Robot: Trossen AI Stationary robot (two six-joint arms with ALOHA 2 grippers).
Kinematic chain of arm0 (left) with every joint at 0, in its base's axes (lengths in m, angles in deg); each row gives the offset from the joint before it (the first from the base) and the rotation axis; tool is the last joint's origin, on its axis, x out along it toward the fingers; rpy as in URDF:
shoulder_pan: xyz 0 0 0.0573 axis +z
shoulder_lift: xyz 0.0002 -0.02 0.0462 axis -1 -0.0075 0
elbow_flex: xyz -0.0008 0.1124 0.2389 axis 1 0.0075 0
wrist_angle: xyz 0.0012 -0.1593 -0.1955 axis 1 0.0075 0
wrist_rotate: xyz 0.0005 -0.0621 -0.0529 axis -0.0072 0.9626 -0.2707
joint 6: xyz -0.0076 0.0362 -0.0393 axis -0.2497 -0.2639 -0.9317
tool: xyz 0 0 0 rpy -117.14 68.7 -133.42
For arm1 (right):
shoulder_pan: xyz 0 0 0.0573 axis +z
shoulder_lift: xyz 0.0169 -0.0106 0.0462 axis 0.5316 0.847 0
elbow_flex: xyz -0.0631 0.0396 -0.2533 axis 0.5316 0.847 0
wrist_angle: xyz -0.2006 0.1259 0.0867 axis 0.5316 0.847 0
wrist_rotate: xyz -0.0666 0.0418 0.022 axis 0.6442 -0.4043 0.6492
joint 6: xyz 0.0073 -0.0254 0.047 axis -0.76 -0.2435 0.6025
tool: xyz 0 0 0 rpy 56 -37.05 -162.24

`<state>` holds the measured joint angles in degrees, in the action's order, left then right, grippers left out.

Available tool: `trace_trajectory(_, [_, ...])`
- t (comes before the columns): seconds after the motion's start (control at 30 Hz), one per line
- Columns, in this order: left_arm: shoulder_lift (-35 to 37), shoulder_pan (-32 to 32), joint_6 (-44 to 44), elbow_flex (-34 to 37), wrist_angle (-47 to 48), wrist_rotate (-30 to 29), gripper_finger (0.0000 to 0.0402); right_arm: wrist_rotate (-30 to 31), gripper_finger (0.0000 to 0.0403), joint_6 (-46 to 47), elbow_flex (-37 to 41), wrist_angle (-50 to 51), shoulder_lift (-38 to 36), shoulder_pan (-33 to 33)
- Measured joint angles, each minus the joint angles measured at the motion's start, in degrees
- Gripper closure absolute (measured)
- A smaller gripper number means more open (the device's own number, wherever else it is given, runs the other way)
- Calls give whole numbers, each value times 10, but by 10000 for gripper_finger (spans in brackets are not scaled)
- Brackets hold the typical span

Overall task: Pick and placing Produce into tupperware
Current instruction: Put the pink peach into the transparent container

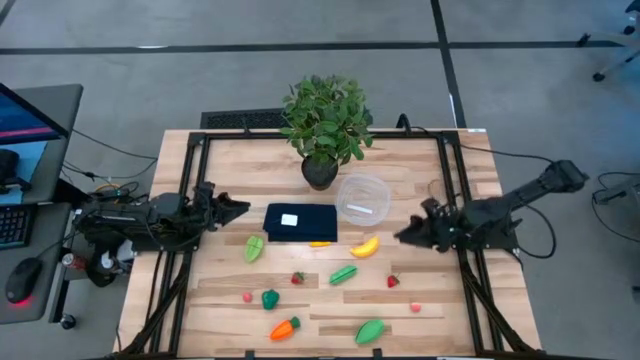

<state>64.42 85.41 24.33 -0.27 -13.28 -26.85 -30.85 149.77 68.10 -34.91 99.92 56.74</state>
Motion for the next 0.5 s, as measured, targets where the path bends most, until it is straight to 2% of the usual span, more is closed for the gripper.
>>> trace_trajectory(0.1, [0, 0, 0, 0, 0, 0, 198, -62, 182, 101, 0, 56, 15, 22])
trace_trajectory(0.23, [0, 0, 1, 0, 0, -3, 198, -71, 182, 182, 0, 123, 20, 49])
trace_trajectory(0.37, [0, 0, 2, 0, 0, -5, 198, -65, 182, 198, -13, 138, 25, 51])
trace_trajectory(0.5, [0, 0, 3, 0, 0, -5, 198, -65, 182, 152, -68, 174, 38, 41])
